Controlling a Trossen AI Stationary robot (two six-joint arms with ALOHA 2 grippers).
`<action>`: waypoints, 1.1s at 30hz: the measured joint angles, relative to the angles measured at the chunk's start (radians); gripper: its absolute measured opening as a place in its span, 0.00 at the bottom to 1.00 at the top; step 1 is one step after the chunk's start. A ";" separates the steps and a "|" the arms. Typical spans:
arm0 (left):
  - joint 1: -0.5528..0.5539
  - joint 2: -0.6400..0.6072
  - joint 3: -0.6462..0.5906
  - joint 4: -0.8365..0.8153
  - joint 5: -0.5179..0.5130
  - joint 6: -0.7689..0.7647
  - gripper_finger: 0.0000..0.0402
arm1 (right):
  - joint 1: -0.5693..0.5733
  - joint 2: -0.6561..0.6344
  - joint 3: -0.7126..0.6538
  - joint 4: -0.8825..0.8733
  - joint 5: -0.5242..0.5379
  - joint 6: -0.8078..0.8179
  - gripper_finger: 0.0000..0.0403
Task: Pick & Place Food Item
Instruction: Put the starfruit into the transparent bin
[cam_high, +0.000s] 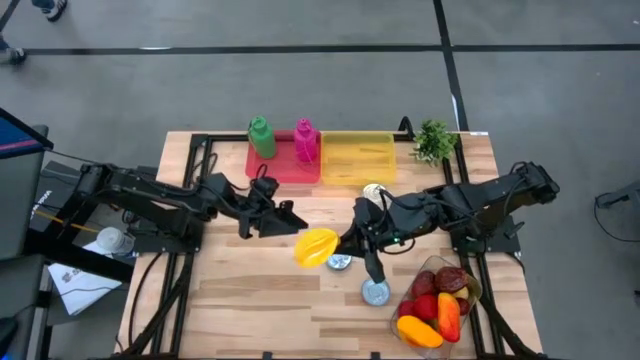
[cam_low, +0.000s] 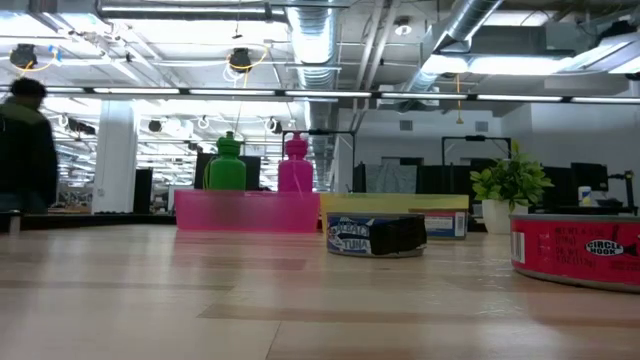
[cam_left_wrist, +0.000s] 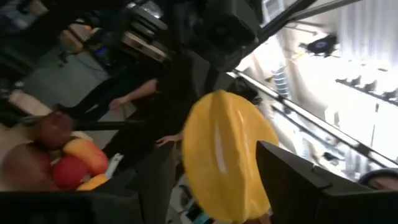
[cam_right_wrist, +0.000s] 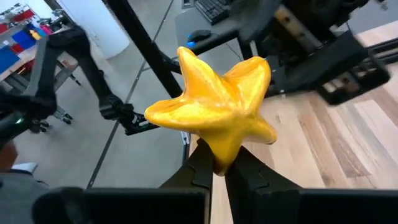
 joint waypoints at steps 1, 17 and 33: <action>0.008 -0.018 0.000 -0.029 0.001 0.006 0.54 | 0.006 -0.006 0.000 -0.007 -0.001 0.000 0.04; 0.058 -0.273 0.000 -0.420 -0.007 0.130 0.47 | 0.361 -0.036 -0.001 -0.690 -0.053 0.756 0.04; 0.058 -0.267 0.000 -0.427 -0.051 0.208 0.41 | 0.406 0.036 -0.120 -1.107 -0.085 0.984 0.05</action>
